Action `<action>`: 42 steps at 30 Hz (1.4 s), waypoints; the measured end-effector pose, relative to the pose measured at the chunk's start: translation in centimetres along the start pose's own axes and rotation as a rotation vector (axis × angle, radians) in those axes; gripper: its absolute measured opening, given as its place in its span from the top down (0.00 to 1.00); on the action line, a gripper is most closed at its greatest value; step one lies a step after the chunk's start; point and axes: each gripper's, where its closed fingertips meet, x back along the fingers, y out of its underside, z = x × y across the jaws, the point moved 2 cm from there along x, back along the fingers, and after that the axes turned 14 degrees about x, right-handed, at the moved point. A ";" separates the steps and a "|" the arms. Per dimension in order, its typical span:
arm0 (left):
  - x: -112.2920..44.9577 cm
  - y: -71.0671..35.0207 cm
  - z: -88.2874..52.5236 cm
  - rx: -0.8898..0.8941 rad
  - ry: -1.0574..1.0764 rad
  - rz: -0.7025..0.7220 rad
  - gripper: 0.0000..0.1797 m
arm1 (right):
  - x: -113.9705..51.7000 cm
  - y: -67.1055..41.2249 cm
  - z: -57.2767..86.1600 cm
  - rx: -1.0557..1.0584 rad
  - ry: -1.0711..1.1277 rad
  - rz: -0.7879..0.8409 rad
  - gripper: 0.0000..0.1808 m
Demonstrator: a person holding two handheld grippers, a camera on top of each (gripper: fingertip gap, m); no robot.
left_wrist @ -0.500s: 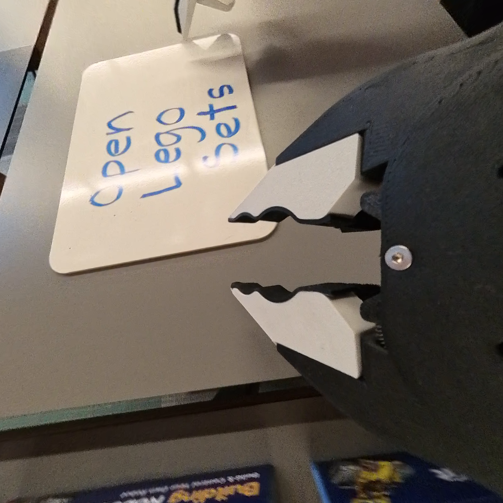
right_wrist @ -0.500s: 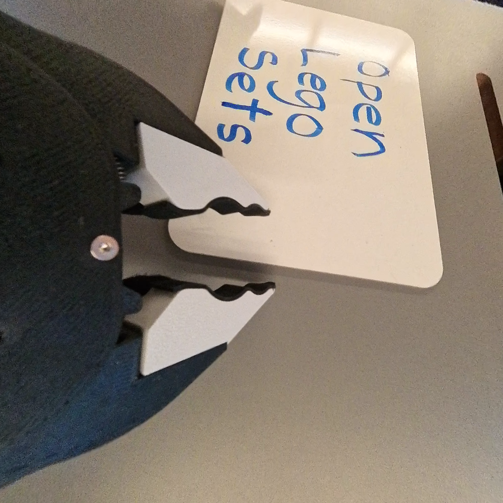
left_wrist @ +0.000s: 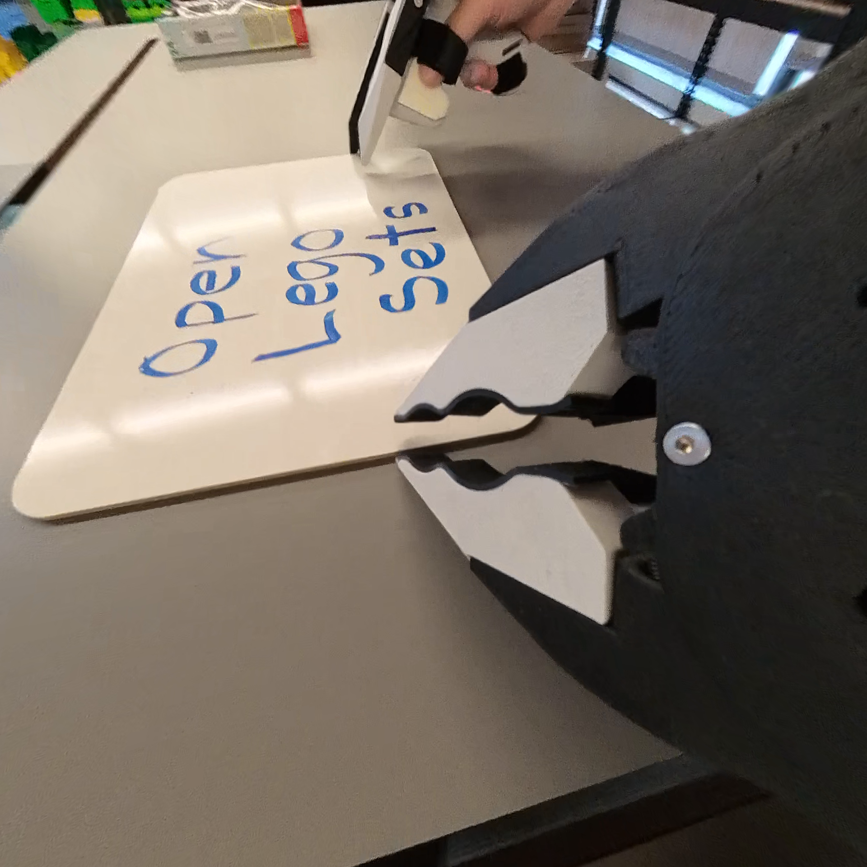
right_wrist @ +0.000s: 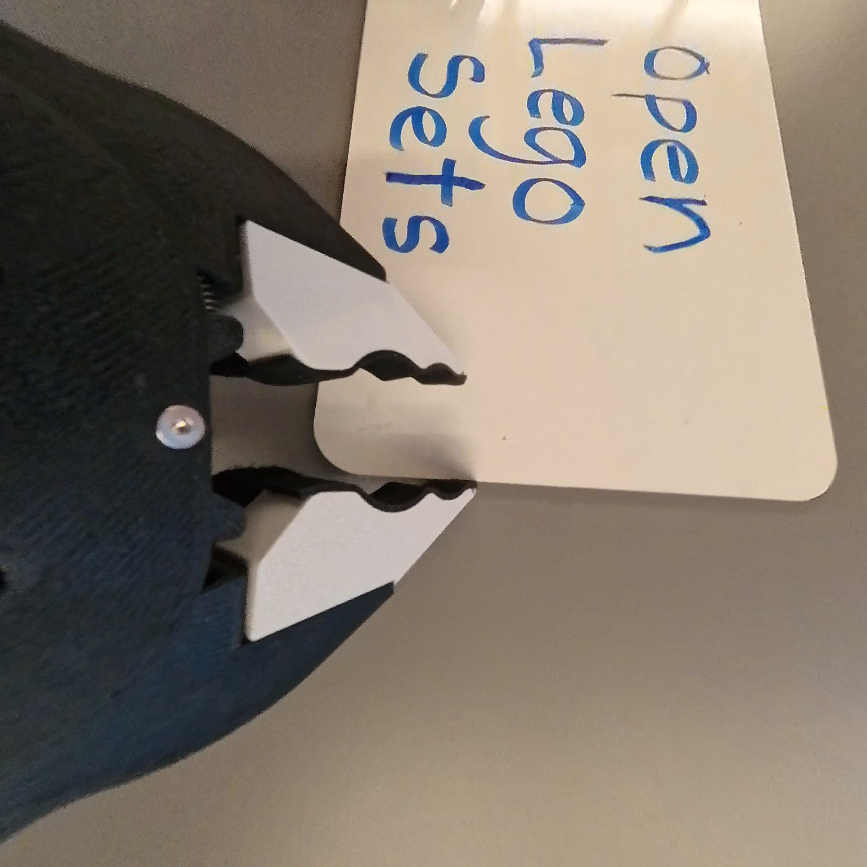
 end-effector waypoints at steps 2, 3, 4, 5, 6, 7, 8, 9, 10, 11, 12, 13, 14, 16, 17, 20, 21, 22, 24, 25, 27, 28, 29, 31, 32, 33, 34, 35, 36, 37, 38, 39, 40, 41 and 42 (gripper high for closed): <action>1.0 1.8 -0.1 -0.005 0.001 -0.044 0.95 | 1.1 1.3 -0.3 -0.033 -0.001 -0.017 0.78; 1.7 2.9 -0.2 -0.008 0.002 -0.060 0.94 | 1.8 2.1 -0.5 -0.069 -0.019 -0.021 0.78; 2.5 4.2 -0.2 -0.013 -0.003 -0.071 0.93 | 2.6 3.1 -0.9 -0.110 -0.043 -0.020 0.79; 3.4 5.7 -0.4 -0.023 -0.015 -0.079 0.92 | 3.5 4.2 -1.4 -0.145 -0.071 -0.019 0.79; 4.4 7.4 -0.4 -0.035 -0.027 -0.085 0.91 | 4.5 5.4 -1.9 -0.167 -0.097 -0.022 0.80; 5.4 9.1 -0.4 -0.045 -0.038 -0.091 0.89 | 5.5 6.8 -2.5 -0.173 -0.117 -0.029 0.80; 6.4 11.1 -0.3 -0.048 -0.047 -0.099 0.89 | 6.6 8.3 -2.9 -0.163 -0.131 -0.035 0.80; 7.3 13.0 -0.2 -0.043 -0.054 -0.101 0.88 | 7.8 9.8 -3.3 -0.146 -0.138 -0.039 0.80; 8.1 15.0 0.0 -0.029 -0.060 -0.097 0.87 | 8.9 11.3 -3.7 -0.129 -0.142 -0.042 0.80; 8.9 16.9 0.2 -0.007 -0.063 -0.088 0.87 | 10.1 12.9 -3.9 -0.119 -0.146 -0.045 0.79; 9.5 18.7 0.5 0.017 -0.062 -0.074 0.87 | 11.3 14.3 -4.0 -0.115 -0.150 -0.047 0.79; 10.0 20.4 0.8 0.035 -0.061 -0.055 0.87 | 12.4 15.7 -4.0 -0.111 -0.152 -0.047 0.79; 10.5 21.9 1.1 0.051 -0.062 -0.029 0.88 | 13.4 16.9 -3.9 -0.110 -0.156 -0.045 0.79; 11.2 24.6 1.7 0.094 -0.058 0.014 0.90 | 15.1 19.0 -3.6 -0.120 -0.169 -0.038 0.78; 11.5 25.7 2.0 0.112 -0.053 0.027 0.90 | 15.8 19.8 -3.4 -0.130 -0.174 -0.041 0.78; 12.3 28.0 2.5 0.126 -0.067 0.085 0.87 | 17.5 21.8 -3.2 -0.133 -0.203 -0.045 0.78; 12.5 28.5 2.6 0.126 -0.074 0.098 0.87 | 17.9 22.4 -3.3 -0.123 -0.209 -0.043 0.78; 12.6 28.8 2.8 0.128 -0.077 0.107 0.86 | 18.2 22.8 -3.3 -0.114 -0.209 -0.044 0.79; 12.7 29.3 2.9 0.139 -0.071 0.093 0.85 | 18.8 23.7 -3.4 -0.114 -0.209 -0.047 0.79; 12.8 29.8 2.7 0.156 -0.076 0.059 0.84 | 19.0 23.9 -3.4 -0.120 -0.214 -0.045 0.80; 13.1 30.8 1.7 0.199 -0.119 0.000 0.81 | 19.3 24.9 -2.8 -0.126 -0.190 -0.070 0.79; 13.5 31.1 1.3 0.200 -0.120 -0.012 0.80 | 19.4 25.4 -2.5 -0.130 -0.170 -0.080 0.79; 13.8 31.3 1.0 0.195 -0.113 -0.008 0.80 | 19.5 25.8 -2.2 -0.140 -0.163 -0.074 0.79; 13.9 31.5 0.5 0.210 -0.059 0.000 0.77 | 19.7 26.6 -2.0 -0.178 -0.169 -0.048 0.78; 13.7 31.7 0.4 0.247 -0.003 -0.005 0.76 | 19.6 27.1 -2.0 -0.205 -0.185 -0.046 0.76; 13.3 31.9 0.8 0.300 0.092 -0.016 0.75 | 19.4 27.5 -2.2 -0.232 -0.211 -0.046 0.75; 12.9 31.9 1.5 0.361 0.216 -0.030 0.75 | 19.1 27.6 -2.6 -0.265 -0.248 -0.036 0.75; 12.7 31.6 2.2 0.423 0.333 -0.040 0.75 | 18.9 27.7 -2.9 -0.306 -0.282 -0.021 0.75; 12.4 31.3 2.5 0.475 0.419 -0.046 0.75 | 18.6 27.5 -3.0 -0.351 -0.311 -0.004 0.75; 12.1 31.2 2.6 0.506 0.472 -0.059 0.77 | 18.2 27.2 -3.2 -0.404 -0.360 0.019 0.75; 11.8 31.3 2.7 0.519 0.509 -0.078 0.79 | 18.0 26.9 -3.8 -0.472 -0.448 0.027 0.76; 11.6 31.6 3.2 0.528 0.544 -0.111 0.82 | 17.7 27.1 -4.8 -0.558 -0.560 0.007 0.77; 11.6 32.0 3.7 0.537 0.574 -0.143 0.85 | 17.7 27.0 -5.8 -0.651 -0.702 -0.019 0.82; 11.5 32.0 3.4 0.539 0.539 -0.127 0.91 | 18.0 27.0 -6.1 -0.751 -0.787 -0.035 0.87; 11.8 31.9 3.4 0.506 0.537 -0.103 0.96 | 18.4 27.0 -6.1 -0.809 -0.854 -0.021 0.92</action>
